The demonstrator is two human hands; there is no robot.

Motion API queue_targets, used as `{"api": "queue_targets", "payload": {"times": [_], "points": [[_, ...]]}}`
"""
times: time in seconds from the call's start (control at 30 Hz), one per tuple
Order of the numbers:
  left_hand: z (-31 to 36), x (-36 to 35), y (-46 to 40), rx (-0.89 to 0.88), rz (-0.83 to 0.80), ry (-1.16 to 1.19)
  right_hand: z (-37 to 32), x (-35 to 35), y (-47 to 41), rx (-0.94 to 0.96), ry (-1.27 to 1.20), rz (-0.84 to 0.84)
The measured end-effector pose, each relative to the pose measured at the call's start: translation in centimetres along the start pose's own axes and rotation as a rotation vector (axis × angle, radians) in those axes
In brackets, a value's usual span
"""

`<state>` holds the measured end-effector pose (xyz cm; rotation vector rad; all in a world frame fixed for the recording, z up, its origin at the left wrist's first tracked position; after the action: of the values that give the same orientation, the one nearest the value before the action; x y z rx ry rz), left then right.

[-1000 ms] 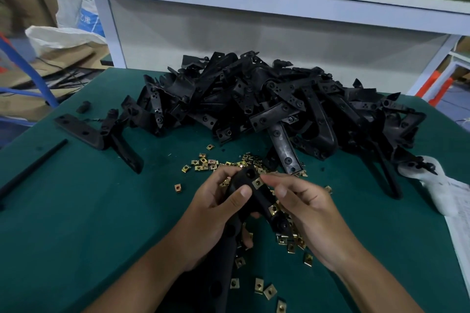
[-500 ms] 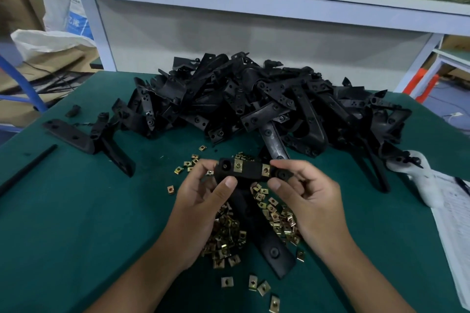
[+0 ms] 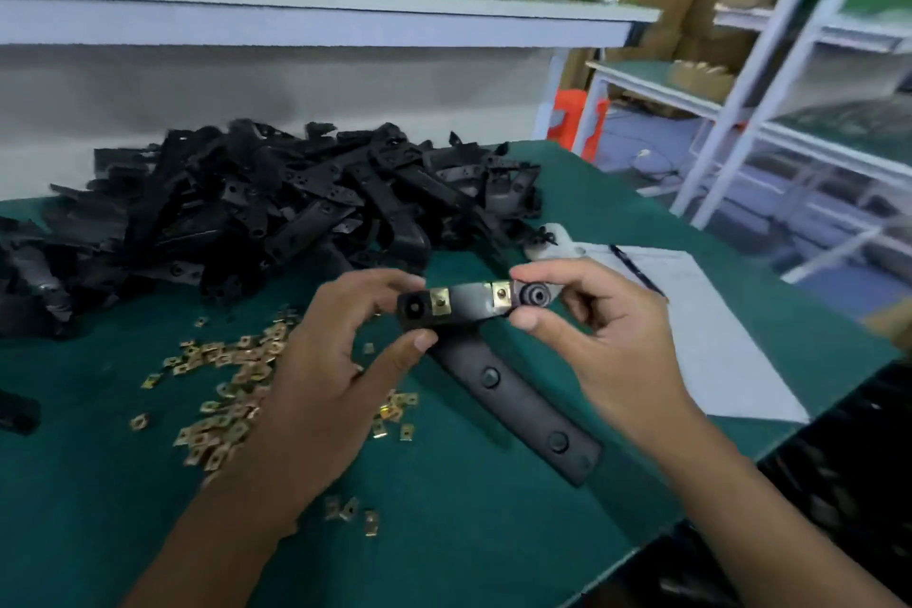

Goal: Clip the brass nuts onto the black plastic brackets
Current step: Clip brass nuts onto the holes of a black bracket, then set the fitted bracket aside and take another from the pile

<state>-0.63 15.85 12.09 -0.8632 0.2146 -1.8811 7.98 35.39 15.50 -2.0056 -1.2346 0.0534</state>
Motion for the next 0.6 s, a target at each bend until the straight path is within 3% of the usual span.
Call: {"api": "queue_targets", "payload": {"times": [0.13, 0.33, 0.6], "points": [[6.6, -7.3, -1.7, -0.230, -0.149, -0.056, 0.3, 9.8, 4.5, -0.057, 0.131, 0.126], [14.6, -18.4, -1.1, -0.406, -0.261, 0.113, -0.5, 22.1, 12.3, -0.183, 0.287, 0.331], [19.8, -28.3, 1.5, -0.521, -0.394, 0.126, -2.3, 29.9, 19.6, -0.282, 0.516, 0.433]]}}
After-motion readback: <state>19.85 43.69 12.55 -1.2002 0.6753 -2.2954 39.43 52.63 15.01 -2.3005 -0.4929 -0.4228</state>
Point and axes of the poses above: each hand's wrist, its own y-axis away from the middle knuckle, its own x-axis out of the back of the hand, z = x × y, the point moved 8 cm from there along -y, towards the middle knuckle, and after that the axes turned 3 degrees about -y, right-handed, at the moved point
